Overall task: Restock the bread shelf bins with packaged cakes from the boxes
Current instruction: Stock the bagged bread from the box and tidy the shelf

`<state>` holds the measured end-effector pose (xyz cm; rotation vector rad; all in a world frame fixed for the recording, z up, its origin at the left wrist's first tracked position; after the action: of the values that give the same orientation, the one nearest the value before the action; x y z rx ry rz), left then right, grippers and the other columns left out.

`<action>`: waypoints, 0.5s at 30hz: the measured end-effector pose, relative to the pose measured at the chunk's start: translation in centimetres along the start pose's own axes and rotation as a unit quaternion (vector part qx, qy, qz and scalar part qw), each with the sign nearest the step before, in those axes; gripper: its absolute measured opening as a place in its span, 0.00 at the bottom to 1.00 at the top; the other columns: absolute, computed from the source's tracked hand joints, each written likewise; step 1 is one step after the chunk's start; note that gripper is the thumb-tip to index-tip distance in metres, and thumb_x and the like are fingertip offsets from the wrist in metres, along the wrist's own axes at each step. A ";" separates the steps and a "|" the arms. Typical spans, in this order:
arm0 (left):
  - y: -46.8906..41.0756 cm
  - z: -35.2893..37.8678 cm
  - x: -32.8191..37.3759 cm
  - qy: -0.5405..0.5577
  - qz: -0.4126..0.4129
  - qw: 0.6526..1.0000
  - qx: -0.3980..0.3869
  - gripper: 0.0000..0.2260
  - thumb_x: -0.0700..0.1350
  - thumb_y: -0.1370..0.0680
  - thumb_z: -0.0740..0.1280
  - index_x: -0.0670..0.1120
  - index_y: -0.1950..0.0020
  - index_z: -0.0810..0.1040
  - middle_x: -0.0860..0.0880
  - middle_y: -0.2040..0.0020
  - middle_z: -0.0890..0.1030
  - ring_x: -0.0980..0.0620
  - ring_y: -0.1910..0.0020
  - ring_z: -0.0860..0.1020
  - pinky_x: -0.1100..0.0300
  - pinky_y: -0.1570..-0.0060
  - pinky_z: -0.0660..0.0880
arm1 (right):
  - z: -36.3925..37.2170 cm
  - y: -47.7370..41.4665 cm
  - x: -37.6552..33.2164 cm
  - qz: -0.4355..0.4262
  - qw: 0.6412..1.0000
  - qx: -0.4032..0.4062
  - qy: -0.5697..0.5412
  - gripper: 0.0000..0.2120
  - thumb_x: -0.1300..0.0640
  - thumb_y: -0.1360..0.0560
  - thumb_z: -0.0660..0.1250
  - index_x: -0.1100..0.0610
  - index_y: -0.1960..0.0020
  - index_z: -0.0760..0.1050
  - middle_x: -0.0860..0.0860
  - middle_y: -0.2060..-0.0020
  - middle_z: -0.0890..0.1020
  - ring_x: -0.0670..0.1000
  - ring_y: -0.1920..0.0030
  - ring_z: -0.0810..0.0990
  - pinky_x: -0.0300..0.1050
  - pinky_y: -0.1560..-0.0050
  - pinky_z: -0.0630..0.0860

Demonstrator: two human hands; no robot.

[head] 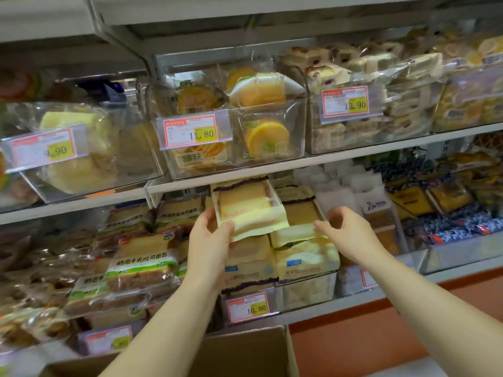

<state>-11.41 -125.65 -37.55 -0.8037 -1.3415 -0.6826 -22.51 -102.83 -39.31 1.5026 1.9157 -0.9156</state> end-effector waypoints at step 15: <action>-1.7 -1.6 -0.1 0.004 -0.008 0.999 0.048 0.20 0.38 0.22 0.63 0.49 0.30 0.69 0.53 0.45 0.79 0.52 0.46 0.78 0.47 0.41 0.76 | -0.8 -2.8 -0.9 0.001 0.986 0.134 -0.098 0.04 0.57 0.21 0.63 0.58 0.51 0.73 0.53 0.59 0.77 0.54 0.57 0.74 0.44 0.63 0.66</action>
<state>-11.96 -127.93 -37.58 -0.7131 -1.3642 -0.6296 -25.06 -103.17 -37.58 1.4977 1.7020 -1.3116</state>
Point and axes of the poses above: each hand's wrist, its own y-axis away from the middle knuckle, its own z-axis out of the palm, x = y × z, the point moved 5 cm from there along -y, towards the middle knuckle
